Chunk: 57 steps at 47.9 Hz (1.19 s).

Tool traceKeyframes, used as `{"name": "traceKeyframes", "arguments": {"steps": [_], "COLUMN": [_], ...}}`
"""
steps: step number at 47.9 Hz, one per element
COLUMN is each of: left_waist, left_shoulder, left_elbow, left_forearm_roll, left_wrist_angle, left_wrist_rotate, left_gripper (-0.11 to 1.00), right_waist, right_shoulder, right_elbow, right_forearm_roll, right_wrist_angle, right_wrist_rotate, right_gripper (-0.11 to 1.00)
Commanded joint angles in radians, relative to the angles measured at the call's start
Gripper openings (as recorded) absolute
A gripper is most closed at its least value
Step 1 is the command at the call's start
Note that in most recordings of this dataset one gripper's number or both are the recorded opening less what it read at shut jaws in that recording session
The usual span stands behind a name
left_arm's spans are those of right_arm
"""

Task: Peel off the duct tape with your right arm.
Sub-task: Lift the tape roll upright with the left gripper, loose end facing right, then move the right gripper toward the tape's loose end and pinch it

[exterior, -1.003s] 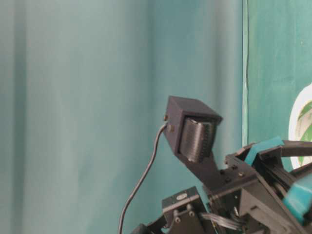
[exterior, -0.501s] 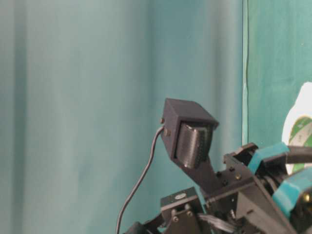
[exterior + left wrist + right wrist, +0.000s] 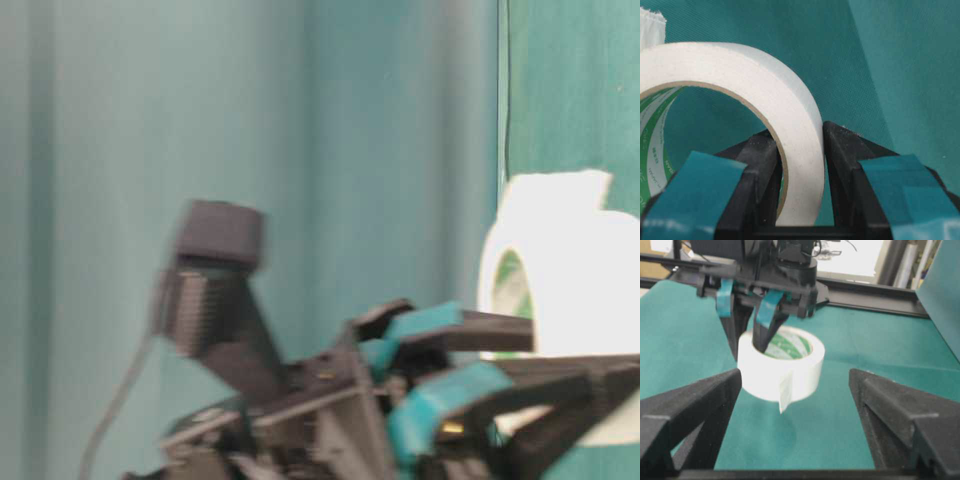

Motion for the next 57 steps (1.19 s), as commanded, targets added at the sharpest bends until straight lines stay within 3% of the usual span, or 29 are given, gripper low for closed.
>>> {"name": "traceKeyframes", "arguments": {"steps": [1,27,39,57], "left_waist": [0.0,0.0,0.002,-0.008], "left_shoulder": [-0.06,-0.094,-0.089,-0.089], "left_elbow": [-0.049,-0.173,-0.183,-0.183], "left_forearm_roll": [0.003,0.003,0.003,0.003], "left_wrist_angle": [0.009,0.135,0.135,0.133], "left_wrist_rotate": [0.002,0.003,0.005,0.005], "left_gripper": [0.23,0.23,0.23,0.23], "right_waist": [-0.002,-0.002,0.0,-0.002], "right_shoulder": [0.008,0.11,0.229,0.486], "right_elbow": [-0.011,-0.028,-0.067,-0.201], "right_forearm_roll": [0.0,0.0,0.0,0.0], "right_wrist_angle": [-0.011,-0.069,-0.121,-0.195], "right_wrist_rotate": [0.002,0.003,0.003,0.0], "right_gripper": [0.83,0.83,0.83,0.83]}}
